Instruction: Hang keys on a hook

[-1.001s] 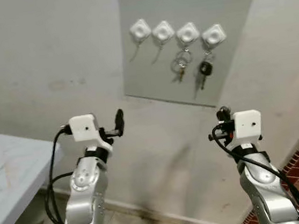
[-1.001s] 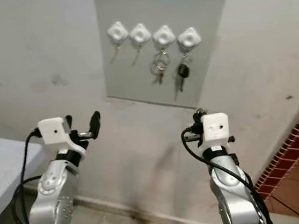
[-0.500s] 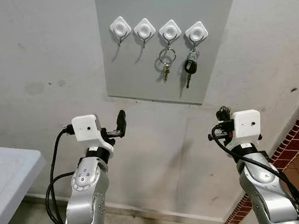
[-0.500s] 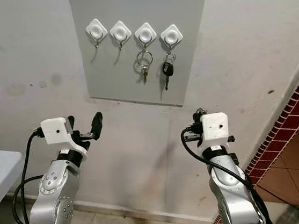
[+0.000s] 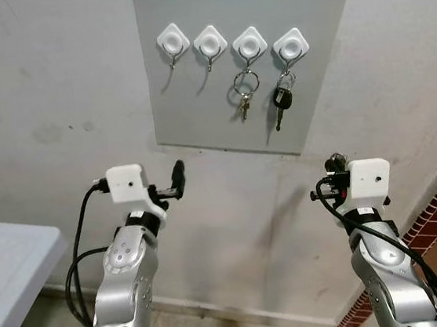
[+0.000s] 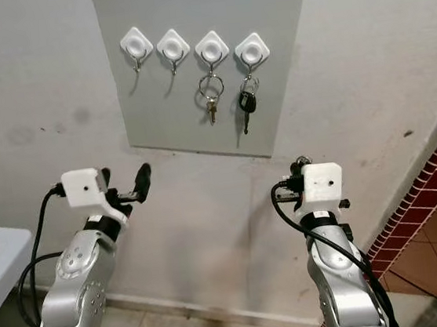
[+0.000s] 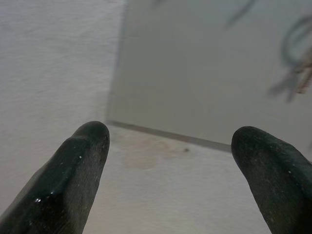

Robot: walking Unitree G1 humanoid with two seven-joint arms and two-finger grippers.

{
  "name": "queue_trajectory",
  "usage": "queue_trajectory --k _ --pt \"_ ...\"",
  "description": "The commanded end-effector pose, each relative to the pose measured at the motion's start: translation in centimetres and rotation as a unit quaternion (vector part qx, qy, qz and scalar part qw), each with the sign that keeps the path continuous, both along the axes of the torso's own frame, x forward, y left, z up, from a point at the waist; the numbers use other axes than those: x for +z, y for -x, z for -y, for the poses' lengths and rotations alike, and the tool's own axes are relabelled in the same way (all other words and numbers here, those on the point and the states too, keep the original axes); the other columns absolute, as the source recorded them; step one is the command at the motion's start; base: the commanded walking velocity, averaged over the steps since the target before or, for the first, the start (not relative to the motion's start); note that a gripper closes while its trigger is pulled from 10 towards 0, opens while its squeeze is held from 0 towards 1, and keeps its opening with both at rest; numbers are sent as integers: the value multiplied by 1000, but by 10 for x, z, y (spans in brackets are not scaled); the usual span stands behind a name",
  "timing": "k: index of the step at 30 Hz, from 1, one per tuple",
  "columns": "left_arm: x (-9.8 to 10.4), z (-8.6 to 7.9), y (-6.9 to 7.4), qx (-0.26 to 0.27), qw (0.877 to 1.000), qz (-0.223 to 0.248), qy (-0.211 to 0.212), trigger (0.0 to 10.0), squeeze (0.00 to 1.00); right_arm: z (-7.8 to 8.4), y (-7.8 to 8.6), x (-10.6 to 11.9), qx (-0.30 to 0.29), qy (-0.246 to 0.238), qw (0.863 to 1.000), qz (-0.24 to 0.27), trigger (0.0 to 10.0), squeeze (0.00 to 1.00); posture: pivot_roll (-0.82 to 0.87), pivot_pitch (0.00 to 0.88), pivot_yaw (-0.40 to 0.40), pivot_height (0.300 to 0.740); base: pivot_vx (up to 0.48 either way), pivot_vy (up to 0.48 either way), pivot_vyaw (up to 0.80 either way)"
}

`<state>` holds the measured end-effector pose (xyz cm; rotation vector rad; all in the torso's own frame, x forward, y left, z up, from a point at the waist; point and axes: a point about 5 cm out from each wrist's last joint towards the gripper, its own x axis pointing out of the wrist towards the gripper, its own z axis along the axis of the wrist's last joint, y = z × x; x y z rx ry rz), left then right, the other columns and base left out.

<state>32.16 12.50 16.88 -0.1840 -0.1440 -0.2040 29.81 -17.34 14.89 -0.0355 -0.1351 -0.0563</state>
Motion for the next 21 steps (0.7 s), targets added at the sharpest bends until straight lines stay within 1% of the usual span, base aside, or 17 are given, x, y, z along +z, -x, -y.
queue_trajectory --k 1,4,8,11,16,19,21 --pt "-1 2 -1 -14 1000 -5 -10 10000 0 2 3 -1 -15 0 1000 4 10000 0 -6 6 34 740 0 0 -719" --pt "-1 4 -2 -26 1000 -6 -17 10000 0 1 4 -1 -17 -9 1000 12 10000 0 -13 5 58 740 0 0 -669" --pt "1 5 -6 -38 999 -7 -18 10000 0 -3 5 1 -6 -11 1000 24 10000 0 -22 5 73 740 0 0 0" --pt "1 4 -10 -35 999 -11 -15 10000 0 -6 6 1 -6 -8 1000 25 10000 0 -27 12 80 740 0 0 0" --pt "1 4 -11 -32 999 -12 -9 10000 0 -6 6 2 -1 -8 1000 29 10000 0 -24 19 73 740 0 0 0" --pt "0 3 -11 -27 1000 -15 0 10000 0 -5 6 2 3 -4 1000 28 10000 0 -18 24 53 740 0 0 0" --pt "-2 -1 -9 -13 1000 -16 4 10000 0 -7 3 5 12 -1 999 30 10000 0 -9 27 29 740 0 0 0"
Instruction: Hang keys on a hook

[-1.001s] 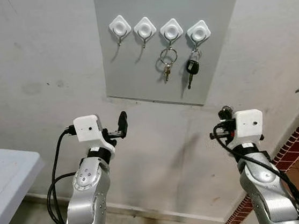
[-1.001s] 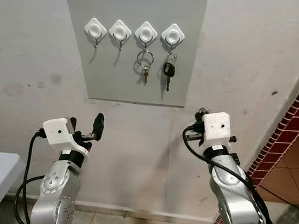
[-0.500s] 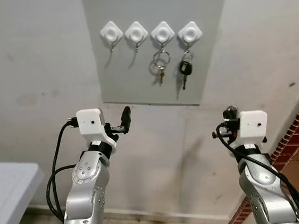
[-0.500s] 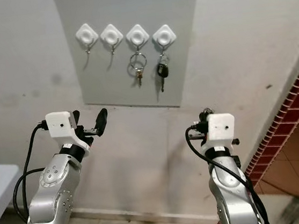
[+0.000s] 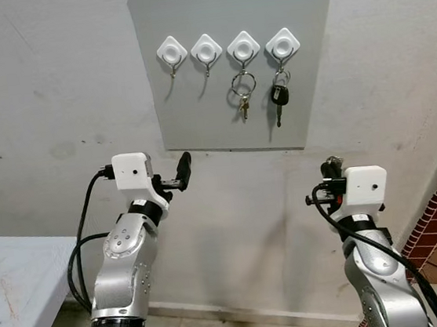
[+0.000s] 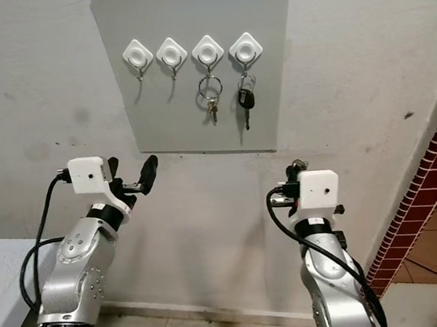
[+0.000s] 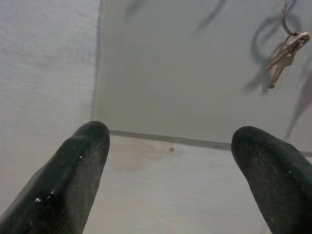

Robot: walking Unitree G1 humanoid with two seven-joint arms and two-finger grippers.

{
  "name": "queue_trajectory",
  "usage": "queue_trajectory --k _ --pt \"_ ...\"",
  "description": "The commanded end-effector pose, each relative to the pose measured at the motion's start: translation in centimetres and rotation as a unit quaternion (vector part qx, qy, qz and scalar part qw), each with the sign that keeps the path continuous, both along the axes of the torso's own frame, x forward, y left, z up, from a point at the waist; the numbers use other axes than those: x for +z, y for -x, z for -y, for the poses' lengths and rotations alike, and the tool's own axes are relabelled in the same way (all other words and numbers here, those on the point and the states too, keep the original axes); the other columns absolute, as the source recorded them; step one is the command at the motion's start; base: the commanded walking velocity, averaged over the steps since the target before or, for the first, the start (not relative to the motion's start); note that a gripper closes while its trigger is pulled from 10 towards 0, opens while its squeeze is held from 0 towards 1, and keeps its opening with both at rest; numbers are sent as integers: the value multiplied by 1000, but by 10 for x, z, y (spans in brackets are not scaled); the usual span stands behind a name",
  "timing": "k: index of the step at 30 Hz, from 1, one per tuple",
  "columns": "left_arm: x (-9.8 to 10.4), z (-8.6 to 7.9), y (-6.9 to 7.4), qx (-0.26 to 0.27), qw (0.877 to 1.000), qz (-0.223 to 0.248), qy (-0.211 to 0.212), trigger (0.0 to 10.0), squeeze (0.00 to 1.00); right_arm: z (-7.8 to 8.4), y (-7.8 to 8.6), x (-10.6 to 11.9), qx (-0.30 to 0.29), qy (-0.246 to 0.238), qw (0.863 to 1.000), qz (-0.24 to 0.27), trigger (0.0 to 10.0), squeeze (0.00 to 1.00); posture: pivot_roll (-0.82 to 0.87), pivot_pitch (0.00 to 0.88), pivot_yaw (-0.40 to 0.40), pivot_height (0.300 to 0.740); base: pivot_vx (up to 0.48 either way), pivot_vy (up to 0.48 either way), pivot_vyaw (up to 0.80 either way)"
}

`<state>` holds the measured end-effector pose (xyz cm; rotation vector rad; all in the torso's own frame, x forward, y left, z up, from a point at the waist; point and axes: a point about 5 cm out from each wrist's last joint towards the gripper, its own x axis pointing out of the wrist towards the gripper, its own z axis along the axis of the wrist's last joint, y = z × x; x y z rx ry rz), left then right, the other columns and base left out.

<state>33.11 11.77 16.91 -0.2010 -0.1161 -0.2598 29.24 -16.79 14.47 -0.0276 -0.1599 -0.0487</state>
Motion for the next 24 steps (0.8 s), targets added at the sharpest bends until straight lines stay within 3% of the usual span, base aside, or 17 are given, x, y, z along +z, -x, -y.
queue_trajectory --k 1,10,24 --pt "-3 -8 0 19 1000 -4 -1 10000 0 -2 -3 10 9 3 1000 18 10000 0 -9 27 26 740 0 0 0" --pt "-6 -9 2 21 1000 -11 3 10000 0 -1 -6 13 20 13 1000 18 10000 0 -8 36 2 740 0 0 0" --pt "-8 -9 3 23 999 -18 15 10000 0 -1 0 10 18 12 1000 13 10000 0 -15 40 5 740 0 400 0"
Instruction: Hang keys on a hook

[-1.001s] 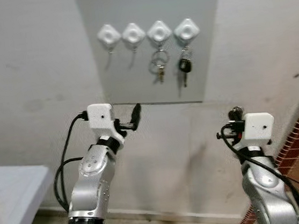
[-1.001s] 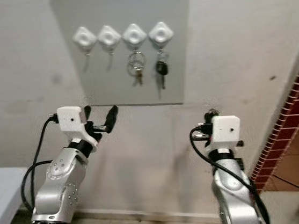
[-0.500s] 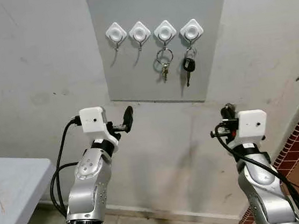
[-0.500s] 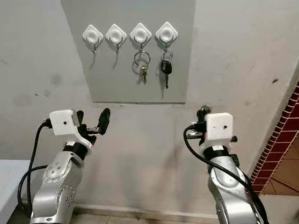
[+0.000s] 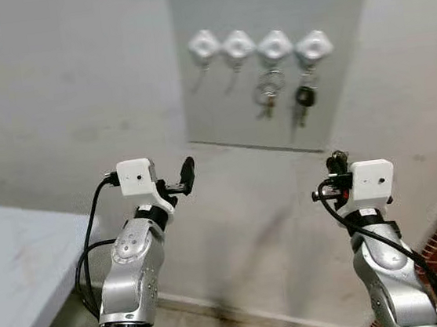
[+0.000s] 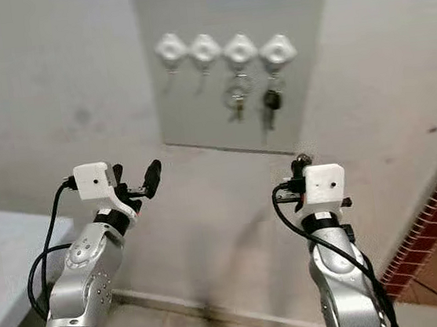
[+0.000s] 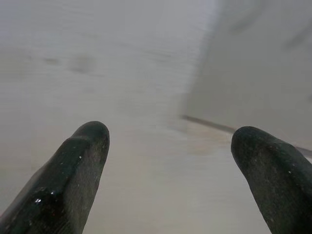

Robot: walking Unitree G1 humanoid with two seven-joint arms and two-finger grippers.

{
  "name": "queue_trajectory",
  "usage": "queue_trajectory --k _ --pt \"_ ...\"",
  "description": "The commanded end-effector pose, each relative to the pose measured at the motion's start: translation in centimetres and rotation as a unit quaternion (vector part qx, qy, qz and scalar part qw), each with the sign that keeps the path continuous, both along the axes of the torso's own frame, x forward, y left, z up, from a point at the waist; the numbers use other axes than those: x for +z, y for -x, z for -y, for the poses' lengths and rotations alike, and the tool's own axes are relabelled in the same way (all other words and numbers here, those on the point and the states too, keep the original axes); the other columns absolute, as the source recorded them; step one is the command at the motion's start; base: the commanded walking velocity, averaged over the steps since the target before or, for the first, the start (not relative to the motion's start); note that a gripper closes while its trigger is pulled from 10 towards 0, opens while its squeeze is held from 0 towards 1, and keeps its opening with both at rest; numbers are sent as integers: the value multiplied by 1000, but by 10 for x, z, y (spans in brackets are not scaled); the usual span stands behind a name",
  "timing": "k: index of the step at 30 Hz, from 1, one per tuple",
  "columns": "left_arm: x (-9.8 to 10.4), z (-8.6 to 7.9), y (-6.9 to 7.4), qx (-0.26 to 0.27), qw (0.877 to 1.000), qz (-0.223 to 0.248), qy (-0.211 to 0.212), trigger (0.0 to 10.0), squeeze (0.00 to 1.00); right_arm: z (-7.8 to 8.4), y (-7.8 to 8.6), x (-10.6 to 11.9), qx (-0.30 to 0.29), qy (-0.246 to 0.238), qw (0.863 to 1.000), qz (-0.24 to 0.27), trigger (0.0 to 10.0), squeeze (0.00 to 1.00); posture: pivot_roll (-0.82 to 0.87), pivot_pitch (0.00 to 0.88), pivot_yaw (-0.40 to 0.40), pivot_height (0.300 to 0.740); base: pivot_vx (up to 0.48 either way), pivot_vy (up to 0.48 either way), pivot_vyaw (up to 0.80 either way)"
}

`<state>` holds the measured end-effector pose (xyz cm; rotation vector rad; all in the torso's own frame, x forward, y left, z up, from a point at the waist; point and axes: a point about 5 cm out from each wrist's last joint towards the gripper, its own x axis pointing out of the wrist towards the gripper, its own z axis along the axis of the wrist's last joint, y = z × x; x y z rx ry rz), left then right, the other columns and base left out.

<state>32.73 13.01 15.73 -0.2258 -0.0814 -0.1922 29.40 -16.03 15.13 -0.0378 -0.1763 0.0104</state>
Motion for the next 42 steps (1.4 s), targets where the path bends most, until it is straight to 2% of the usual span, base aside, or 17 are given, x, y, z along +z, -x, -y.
queue_trajectory --k 1,10,28,42 --pt "4 4 -1 -7 1000 4 3 10000 0 7 2 4 -10 3 1000 5 10000 0 -14 39 5 740 0 450 0" --pt "4 3 0 -2 1000 5 2 10000 0 5 3 2 -8 2 1000 2 10000 0 -8 33 2 740 0 432 0" --pt "4 5 1 -3 1000 -2 -5 10000 0 0 3 2 4 1 1000 0 10000 0 -3 21 -7 740 0 0 0" --pt "6 9 1 -18 1000 6 -12 10000 0 3 4 1 1 4 1000 -2 10000 0 -7 42 -5 740 324 0 0"
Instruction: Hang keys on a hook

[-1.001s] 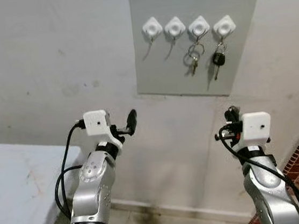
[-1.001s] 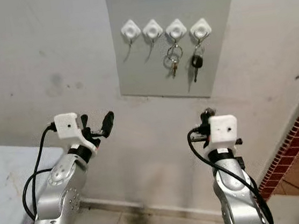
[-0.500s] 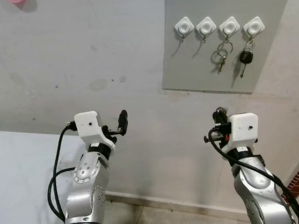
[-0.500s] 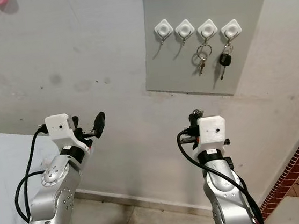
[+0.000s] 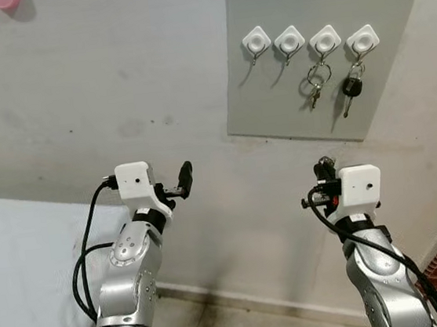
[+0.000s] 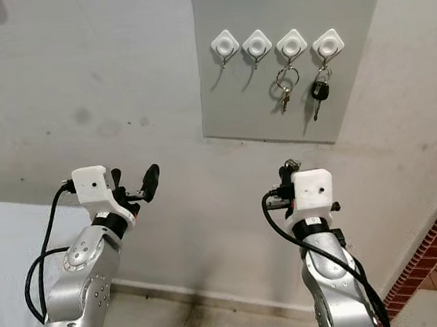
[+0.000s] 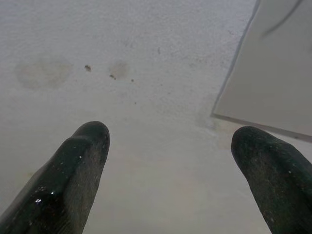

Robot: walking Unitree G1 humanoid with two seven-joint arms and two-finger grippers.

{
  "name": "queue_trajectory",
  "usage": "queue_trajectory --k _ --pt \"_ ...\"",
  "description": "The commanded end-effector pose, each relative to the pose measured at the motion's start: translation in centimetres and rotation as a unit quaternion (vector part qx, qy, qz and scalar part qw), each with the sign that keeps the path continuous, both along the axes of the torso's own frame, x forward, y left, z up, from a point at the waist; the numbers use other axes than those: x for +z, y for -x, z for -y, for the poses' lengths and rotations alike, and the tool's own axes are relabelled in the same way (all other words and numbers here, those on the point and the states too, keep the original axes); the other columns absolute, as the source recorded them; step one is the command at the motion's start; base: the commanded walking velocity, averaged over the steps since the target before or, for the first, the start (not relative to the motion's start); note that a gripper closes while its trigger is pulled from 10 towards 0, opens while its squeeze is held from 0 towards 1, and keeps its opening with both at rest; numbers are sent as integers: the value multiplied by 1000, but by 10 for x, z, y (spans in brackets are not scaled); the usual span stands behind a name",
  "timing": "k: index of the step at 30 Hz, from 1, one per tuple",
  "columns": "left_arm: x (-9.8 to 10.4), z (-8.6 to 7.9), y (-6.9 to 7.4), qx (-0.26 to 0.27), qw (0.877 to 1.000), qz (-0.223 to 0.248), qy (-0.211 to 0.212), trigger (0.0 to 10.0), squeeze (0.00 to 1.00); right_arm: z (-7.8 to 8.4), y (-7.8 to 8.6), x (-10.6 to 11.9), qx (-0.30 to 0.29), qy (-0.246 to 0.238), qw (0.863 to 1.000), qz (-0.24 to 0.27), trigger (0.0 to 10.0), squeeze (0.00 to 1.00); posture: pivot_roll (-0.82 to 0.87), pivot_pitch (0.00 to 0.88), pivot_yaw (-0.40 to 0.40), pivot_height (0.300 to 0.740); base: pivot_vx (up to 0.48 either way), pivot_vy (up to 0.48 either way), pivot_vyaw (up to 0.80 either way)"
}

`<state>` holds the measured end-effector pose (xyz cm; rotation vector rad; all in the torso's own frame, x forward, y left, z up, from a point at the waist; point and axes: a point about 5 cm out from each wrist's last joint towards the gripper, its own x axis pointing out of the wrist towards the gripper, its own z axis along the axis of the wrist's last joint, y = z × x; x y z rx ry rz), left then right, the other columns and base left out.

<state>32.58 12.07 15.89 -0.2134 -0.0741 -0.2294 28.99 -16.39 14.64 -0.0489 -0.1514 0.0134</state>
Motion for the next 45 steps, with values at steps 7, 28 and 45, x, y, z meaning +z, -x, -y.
queue_trajectory --k 7,28,45 --pt "3 2 1 2 1000 -1 -9 10000 0 -1 0 6 2 -1 1000 10 10000 0 -5 44 -7 740 0 0 0" --pt "22 23 8 -65 991 73 -91 10000 0 -4 -8 14 27 8 999 20 10000 0 -1 41 -17 740 0 0 0" --pt "30 30 13 -90 989 88 -80 10000 0 -11 -12 27 51 -9 998 47 10000 0 3 29 -24 740 0 0 0"
